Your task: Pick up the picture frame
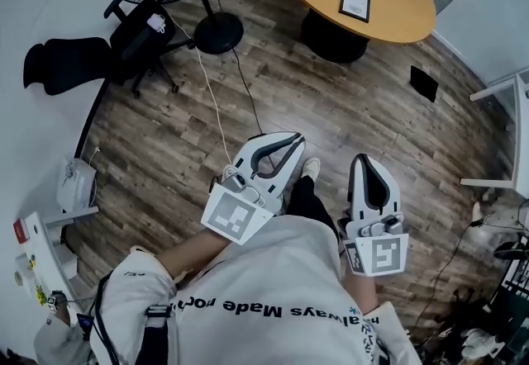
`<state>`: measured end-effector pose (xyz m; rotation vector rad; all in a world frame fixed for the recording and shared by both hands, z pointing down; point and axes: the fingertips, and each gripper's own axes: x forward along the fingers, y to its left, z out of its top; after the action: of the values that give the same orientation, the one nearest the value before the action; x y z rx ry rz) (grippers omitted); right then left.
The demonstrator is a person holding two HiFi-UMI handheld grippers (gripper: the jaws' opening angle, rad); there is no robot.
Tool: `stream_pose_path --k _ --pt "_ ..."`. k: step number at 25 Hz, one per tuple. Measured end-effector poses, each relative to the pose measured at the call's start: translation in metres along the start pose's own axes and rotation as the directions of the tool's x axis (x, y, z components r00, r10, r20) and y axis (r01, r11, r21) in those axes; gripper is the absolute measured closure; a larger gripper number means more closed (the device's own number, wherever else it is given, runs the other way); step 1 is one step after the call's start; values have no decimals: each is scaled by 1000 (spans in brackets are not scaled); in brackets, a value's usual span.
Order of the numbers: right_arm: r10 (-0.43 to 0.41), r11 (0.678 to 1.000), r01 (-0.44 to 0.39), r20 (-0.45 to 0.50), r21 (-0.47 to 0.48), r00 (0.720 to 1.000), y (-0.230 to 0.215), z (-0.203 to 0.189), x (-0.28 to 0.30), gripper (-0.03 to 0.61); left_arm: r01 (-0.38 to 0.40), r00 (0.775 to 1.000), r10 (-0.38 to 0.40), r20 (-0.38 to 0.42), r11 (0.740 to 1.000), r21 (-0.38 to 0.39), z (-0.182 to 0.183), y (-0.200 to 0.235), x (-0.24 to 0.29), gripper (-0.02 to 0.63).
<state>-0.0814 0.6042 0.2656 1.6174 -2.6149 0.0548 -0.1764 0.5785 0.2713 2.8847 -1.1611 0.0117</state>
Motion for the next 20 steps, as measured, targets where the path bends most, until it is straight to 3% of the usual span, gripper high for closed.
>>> stream_pose_path --k 11,20 --pt "4 1000 -4 6 -2 1000 -48 -5 39 548 -27 1000 27 -7 1000 7 -5 26 53 577" --pt "12 1000 -12 7 14 1000 -133 -5 85 548 -42 998 43 -38 999 24 -5 47 144 577"
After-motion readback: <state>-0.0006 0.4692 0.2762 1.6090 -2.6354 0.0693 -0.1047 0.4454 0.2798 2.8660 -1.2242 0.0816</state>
